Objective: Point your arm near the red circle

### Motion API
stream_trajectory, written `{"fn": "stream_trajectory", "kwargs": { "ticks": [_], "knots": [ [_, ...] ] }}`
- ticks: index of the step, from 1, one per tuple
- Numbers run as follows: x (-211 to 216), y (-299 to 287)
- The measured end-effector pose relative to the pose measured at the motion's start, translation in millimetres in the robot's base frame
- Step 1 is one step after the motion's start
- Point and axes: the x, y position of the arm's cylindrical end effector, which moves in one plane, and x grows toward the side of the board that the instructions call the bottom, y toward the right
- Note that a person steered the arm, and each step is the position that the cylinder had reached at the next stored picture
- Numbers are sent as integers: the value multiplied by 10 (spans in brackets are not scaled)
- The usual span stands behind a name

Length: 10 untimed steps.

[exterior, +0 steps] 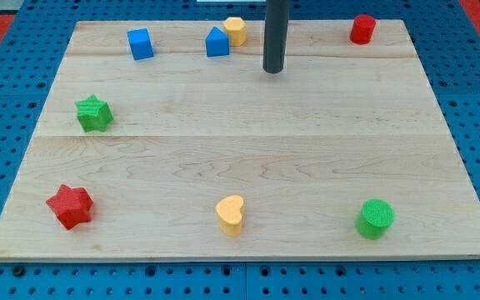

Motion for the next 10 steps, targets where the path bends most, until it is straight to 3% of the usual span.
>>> {"fn": "stream_trajectory", "kwargs": {
  "ticks": [6,7,9,10],
  "knots": [
    [166,0],
    [371,286],
    [-144,1780],
    [-173,1840]
  ]
}}
